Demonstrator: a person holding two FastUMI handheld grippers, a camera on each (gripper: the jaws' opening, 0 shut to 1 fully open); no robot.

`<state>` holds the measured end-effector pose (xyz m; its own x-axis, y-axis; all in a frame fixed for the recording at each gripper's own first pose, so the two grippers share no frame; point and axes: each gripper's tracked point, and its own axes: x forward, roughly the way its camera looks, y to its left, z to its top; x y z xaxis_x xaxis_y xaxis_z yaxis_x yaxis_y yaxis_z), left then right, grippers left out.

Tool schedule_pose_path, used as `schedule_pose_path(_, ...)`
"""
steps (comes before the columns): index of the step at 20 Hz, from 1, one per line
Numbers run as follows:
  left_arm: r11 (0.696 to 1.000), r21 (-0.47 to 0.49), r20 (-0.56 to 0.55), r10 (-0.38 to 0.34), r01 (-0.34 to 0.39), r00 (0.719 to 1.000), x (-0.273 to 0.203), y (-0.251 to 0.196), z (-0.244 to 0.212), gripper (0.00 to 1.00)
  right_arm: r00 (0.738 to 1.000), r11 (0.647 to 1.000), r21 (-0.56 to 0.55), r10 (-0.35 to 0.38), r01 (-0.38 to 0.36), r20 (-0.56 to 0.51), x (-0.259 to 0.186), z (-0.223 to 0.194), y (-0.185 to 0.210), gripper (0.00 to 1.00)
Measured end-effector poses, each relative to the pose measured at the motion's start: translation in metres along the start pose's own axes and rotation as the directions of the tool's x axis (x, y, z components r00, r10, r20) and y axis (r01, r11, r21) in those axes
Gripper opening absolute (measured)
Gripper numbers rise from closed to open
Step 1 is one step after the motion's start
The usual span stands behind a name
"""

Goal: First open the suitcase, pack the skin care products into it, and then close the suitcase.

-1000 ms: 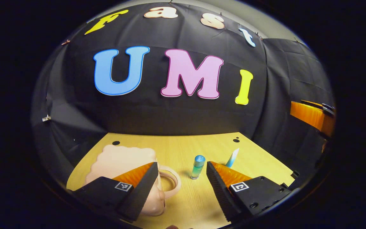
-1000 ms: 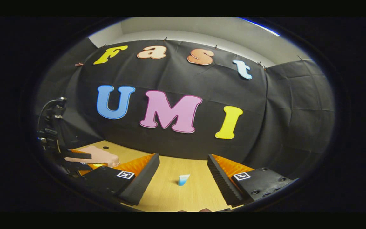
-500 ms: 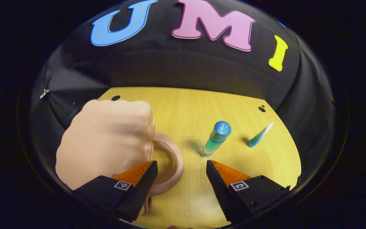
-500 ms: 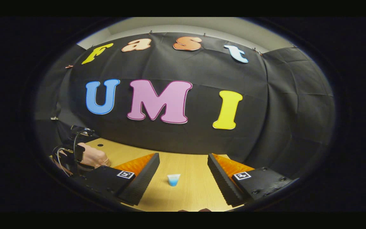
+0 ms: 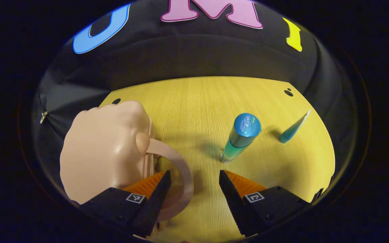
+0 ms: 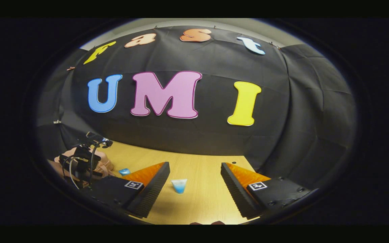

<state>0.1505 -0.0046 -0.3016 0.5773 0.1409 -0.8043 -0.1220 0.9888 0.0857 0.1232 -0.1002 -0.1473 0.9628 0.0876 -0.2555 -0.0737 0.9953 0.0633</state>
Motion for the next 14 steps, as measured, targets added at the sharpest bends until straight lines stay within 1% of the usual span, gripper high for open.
schedule_pose_path(2,1.0,-0.017,-0.059,-0.022,0.021,0.998,0.007,-0.003,-0.013,0.87,1.0,1.0,0.011,0.003,-0.003,-0.008,0.003,-0.003,0.001,0.96)
schedule_pose_path(3,0.999,-0.021,-0.088,-0.037,0.036,0.995,0.01,-0.004,-0.021,0.83,1.0,1.0,0.017,0.008,-0.008,-0.014,0.005,-0.005,0.002,0.97)
schedule_pose_path(4,0.999,-0.005,-0.094,-0.038,0.038,0.995,0.013,-0.001,-0.024,0.79,1.0,1.0,0.021,0.013,-0.013,-0.019,0.005,-0.006,0.004,0.97)
schedule_pose_path(6,0.999,0.033,-0.093,-0.004,0.007,0.996,0.018,0.016,-0.025,0.66,0.999,1.0,0.02,0.018,-0.018,-0.026,0.004,-0.009,0.005,0.97)
schedule_pose_path(7,0.999,0.028,-0.093,-0.024,0.026,0.995,0.021,0.016,-0.024,0.4,0.999,1.0,0.017,0.021,-0.02,-0.027,0.003,-0.009,0.005,0.97)
schedule_pose_path(8,0.998,0.042,-0.1,-0.046,0.05,0.994,0.017,0.013,-0.024,0.25,0.999,1.0,0.013,0.022,-0.022,-0.029,0.002,-0.011,0.006,0.96)
schedule_pose_path(9,0.994,0.085,-0.101,-0.064,0.073,0.993,0.014,0.012,-0.021,0.25,0.999,1.0,0.01,0.023,-0.023,-0.032,0.001,-0.013,0.006,0.96)
schedule_pose_path(10,0.988,0.13,-0.08,-0.075,0.085,0.994,0.012,0.009,-0.014,0.21,0.999,1.0,0.008,0.023,-0.023,-0.037,0.0,-0.015,0.006,0.96)
schedule_pose_path(11,0.982,0.17,-0.056,-0.079,0.088,0.995,0.008,0.007,-0.006,0.14,0.999,1.0,0.007,0.024,-0.024,-0.043,-0.002,-0.017,0.005,0.94)
schedule_pose_path(12,0.978,0.189,-0.037,-0.079,0.084,0.996,0.001,0.007,0.0,0.14,0.999,1.0,0.007,0.026,-0.026,-0.046,-0.002,-0.017,0.005,0.96)
schedule_pose_path(13,0.98,0.177,-0.029,-0.083,0.087,0.996,-0.007,0.007,0.007,0.13,0.998,1.0,0.008,0.03,-0.029,-0.049,-0.003,-0.019,0.006,0.96)
schedule_pose_path(14,0.984,0.145,-0.029,-0.096,0.1,0.995,-0.016,0.008,0.012,0.12,0.998,0.999,0.009,0.034,-0.034,-0.047,-0.003,-0.018,0.006,0.96)
